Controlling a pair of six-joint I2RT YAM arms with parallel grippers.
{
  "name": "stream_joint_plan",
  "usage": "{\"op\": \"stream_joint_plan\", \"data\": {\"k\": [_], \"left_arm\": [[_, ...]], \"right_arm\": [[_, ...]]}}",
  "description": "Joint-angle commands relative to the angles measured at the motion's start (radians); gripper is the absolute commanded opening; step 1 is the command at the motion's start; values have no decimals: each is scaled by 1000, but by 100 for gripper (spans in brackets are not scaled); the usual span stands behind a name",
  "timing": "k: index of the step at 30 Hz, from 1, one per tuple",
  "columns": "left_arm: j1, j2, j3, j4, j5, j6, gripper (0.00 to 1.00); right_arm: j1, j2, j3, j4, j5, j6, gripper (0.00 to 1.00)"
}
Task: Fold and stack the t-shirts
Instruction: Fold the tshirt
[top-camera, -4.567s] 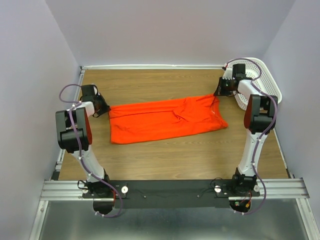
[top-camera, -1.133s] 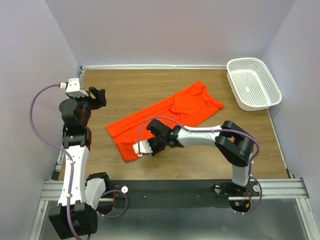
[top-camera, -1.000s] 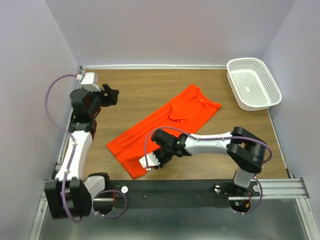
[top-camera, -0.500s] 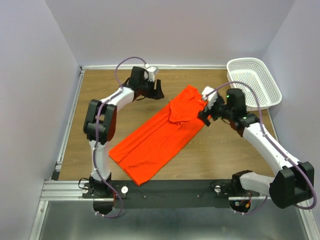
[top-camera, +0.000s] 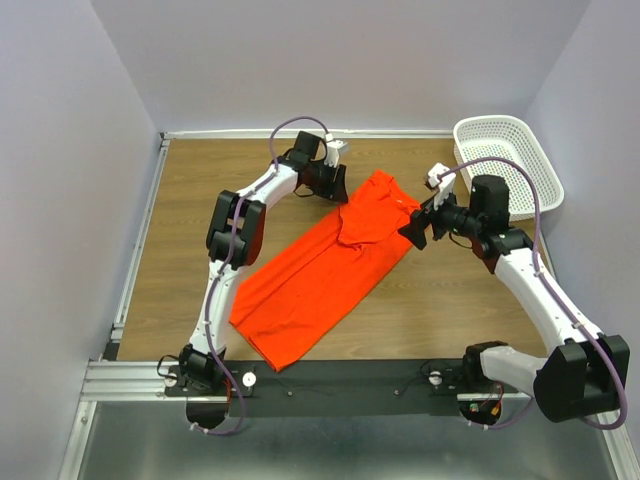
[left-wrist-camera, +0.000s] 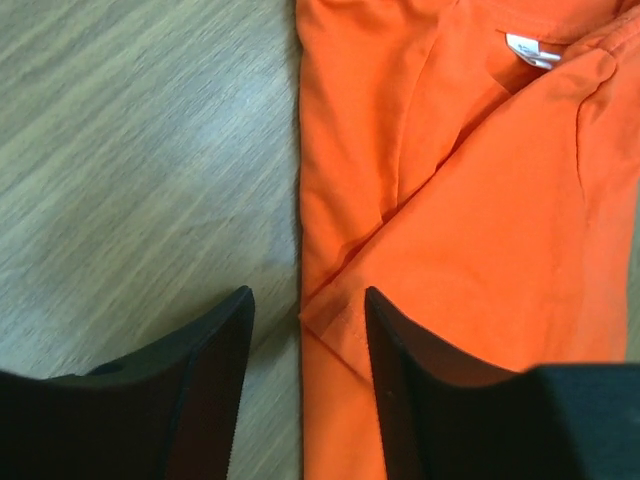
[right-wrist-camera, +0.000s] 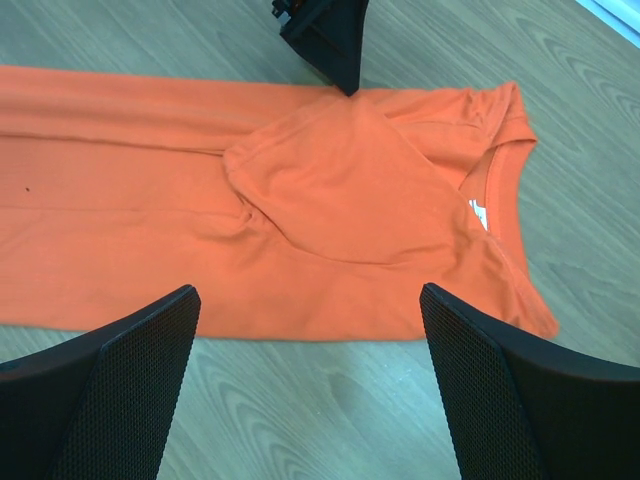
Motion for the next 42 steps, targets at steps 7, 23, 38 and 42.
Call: {"op": "stream_joint_plan", "data": {"k": [7,23,38,42], "left_arm": [[-18,52,6,-133,142,69,45],[104,7,17,-29,-31,-160,0],[318,-206,-337,190,-307,-411,0],[337,-318,-420,225,-370,-482,16]], "right_arm": [[-16,-5,-11,7,-37,27,97],[-17,-5,-22,7,-52,24,95],[-17,64,-21,-19,-102,-20,95],[-16,107,-16,-54,-158,-62,95]]}}
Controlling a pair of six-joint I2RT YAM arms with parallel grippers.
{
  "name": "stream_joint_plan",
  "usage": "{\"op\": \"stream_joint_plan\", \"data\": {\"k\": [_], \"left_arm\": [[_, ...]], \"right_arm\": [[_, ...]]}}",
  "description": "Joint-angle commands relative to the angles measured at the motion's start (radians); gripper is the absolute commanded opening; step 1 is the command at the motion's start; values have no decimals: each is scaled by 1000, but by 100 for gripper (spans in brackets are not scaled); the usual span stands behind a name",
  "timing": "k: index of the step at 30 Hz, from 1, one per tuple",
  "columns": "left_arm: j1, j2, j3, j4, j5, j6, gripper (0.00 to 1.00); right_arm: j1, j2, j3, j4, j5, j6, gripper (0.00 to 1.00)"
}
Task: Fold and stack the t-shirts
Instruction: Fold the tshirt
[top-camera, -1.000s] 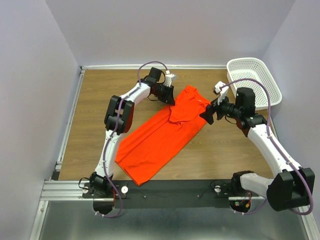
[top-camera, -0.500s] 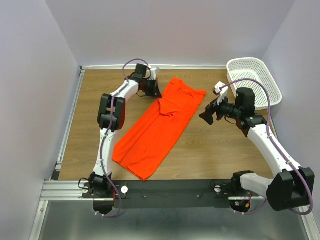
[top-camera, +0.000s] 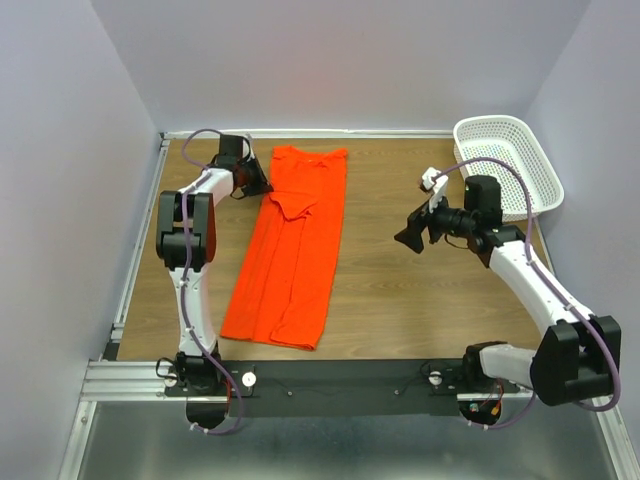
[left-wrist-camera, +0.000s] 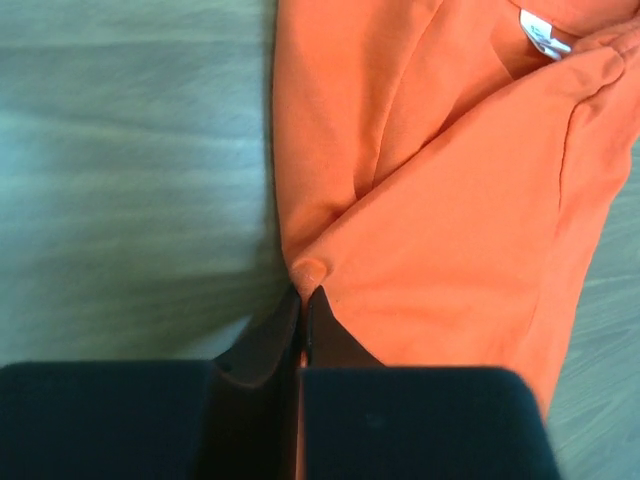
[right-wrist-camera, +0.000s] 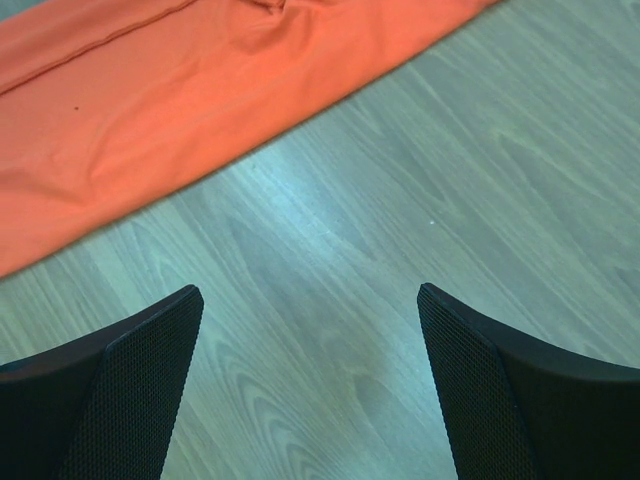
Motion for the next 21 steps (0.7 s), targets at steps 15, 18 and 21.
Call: {"op": "stream_joint_plan", "data": {"k": [15,18,21], "left_arm": [[98,-846,-435,260,-276,36,83],[107,-1116,-663,365,-272,53,94],[113,-1320,-843,406,-222,62,97]], "right_arm": [[99,839,566,109,31,597,100],[127,956,683,142,164,732,100],[138,1046,763,155,270,871,100]]}}
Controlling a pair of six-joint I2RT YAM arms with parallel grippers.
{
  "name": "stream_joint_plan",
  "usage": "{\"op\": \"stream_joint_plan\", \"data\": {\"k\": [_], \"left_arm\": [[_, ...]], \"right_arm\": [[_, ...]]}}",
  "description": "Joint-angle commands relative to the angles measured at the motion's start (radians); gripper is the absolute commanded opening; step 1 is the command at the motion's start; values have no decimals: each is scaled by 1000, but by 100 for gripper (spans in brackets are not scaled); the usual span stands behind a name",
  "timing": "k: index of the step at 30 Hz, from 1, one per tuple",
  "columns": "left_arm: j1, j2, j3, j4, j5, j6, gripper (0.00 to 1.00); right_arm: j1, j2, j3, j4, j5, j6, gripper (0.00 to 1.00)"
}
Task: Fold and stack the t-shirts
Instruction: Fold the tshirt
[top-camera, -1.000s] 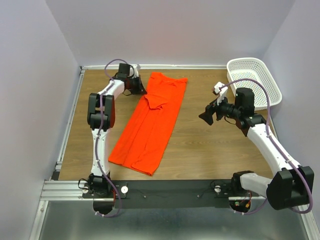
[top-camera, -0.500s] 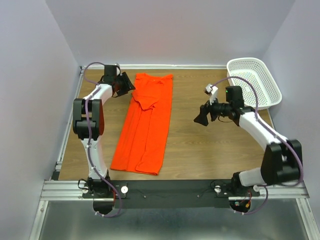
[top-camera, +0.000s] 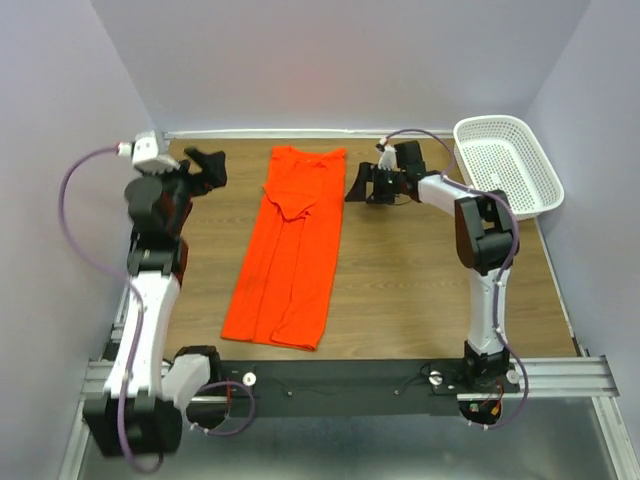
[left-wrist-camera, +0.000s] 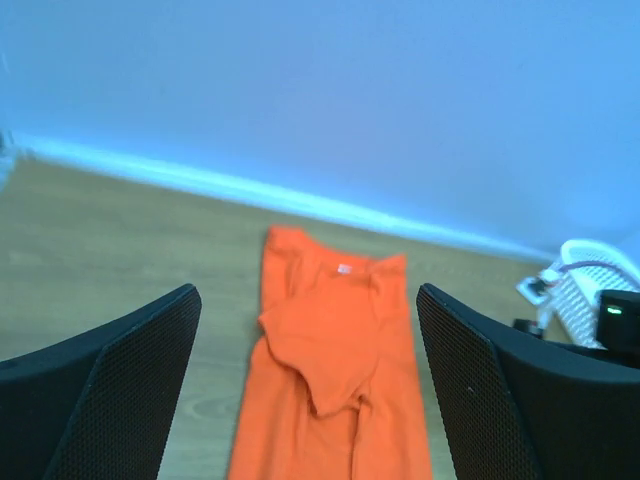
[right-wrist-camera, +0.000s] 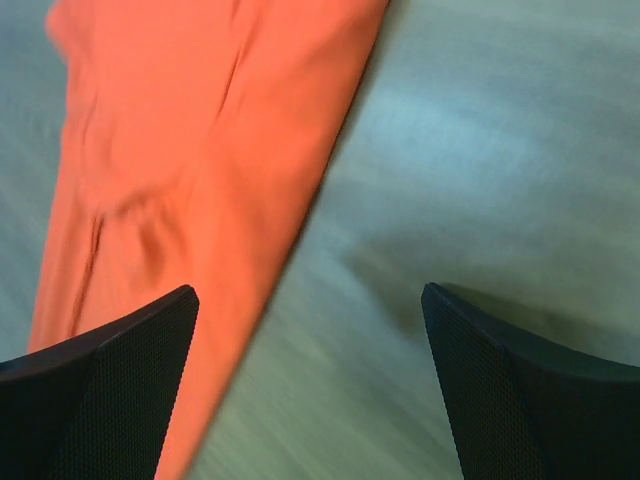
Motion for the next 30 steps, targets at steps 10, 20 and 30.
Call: {"op": "stream_joint_plan", "data": {"k": [10,20,30], "left_arm": [[10,-399,-286,-47,109,94,97],[10,-424,-301,-76,187,103,97],[10,-411,-309,-86,268,79,97]], "right_arm": [[33,358,353,62,137,437,72],[30,479,483,56,49,495,27],[-59,412,470,38,81,429,1]]}}
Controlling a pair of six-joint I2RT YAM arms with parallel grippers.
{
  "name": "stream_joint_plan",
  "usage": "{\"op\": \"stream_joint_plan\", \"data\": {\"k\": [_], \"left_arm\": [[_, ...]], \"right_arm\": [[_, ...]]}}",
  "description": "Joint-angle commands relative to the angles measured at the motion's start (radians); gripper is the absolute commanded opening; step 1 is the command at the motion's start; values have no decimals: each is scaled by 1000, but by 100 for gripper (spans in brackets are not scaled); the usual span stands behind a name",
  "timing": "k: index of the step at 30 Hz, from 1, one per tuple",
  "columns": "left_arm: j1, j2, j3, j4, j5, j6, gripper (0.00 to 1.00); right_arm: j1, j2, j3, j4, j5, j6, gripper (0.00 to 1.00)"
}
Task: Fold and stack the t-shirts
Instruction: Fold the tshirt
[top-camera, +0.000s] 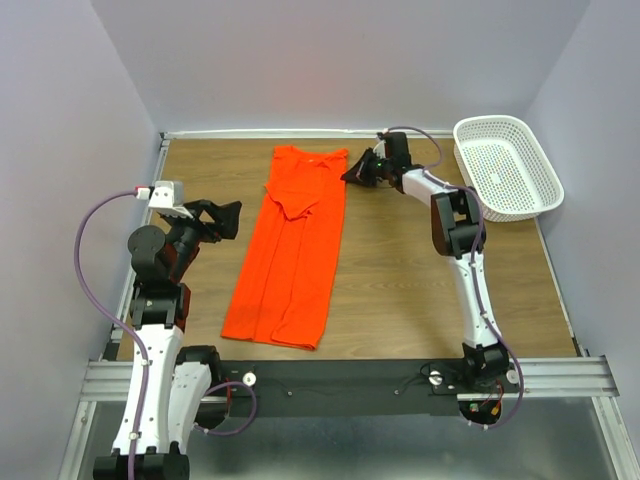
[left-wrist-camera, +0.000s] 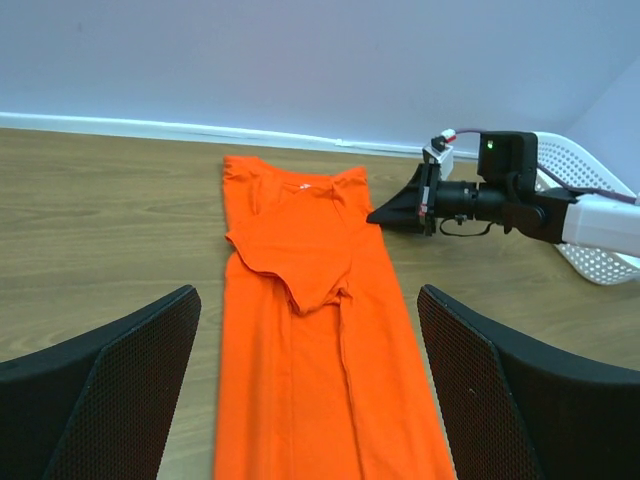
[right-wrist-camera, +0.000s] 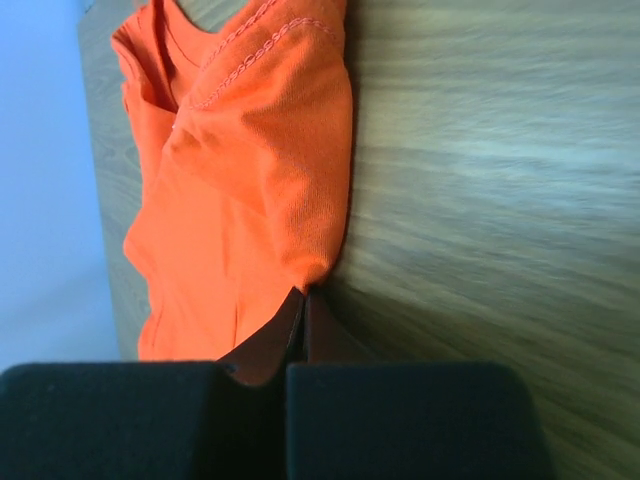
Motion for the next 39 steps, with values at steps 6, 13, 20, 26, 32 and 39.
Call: {"op": "stream_joint_plan", "data": {"k": [6,13,20,26,32,39], "left_arm": [[4,32,-12,-12,147,-35,97],[2,142,-66,-68,259,-119,87],[-41,314,-28,-222,143,-115,81],[-128,567,33,-271,81,-34,77],[-174,801,118,-317,-30,20,69],[-173,780,126,-501,-236,-133,63]], "right_arm": [[-162,5,90,-177,50,-163,1],[-224,13,169,-275,66,-332,32],[-235,-254,-132,-310,-162,-620,74],[-115,-590,-579,-423,-292,-1129,75],[240,-981,-995,-570,-235,-1925,100],[484,-1138,-1217,-257,-1,-1835,100]]}}
